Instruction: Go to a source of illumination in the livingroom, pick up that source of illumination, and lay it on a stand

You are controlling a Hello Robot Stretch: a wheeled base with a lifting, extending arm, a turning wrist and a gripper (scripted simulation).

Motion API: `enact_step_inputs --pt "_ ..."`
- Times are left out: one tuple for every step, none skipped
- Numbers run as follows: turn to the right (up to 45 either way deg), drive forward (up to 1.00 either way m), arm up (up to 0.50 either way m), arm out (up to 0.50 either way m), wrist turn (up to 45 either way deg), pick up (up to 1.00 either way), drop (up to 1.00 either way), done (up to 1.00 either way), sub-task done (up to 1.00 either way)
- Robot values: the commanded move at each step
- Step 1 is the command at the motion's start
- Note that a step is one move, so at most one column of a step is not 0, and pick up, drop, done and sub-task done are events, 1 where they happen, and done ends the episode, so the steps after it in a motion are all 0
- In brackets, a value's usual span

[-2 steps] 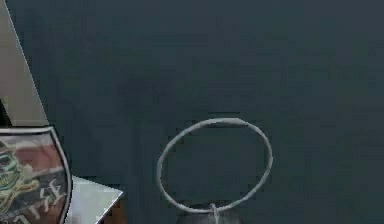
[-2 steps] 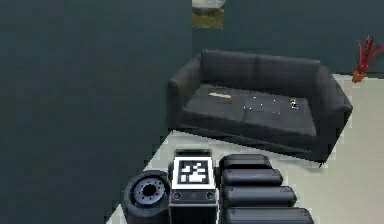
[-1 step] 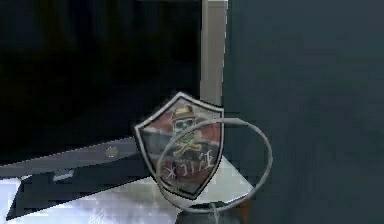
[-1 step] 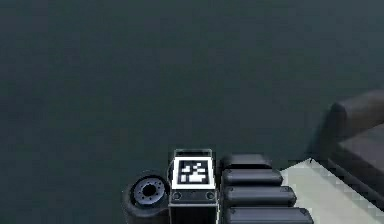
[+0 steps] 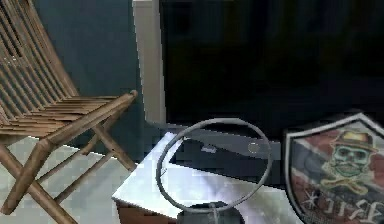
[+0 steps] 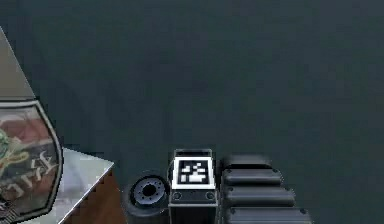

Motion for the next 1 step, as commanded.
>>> enact_step_inputs --pt "-45.0 0.0 0.0 0.0 0.0 0.0 0.0 0.0 0.0"
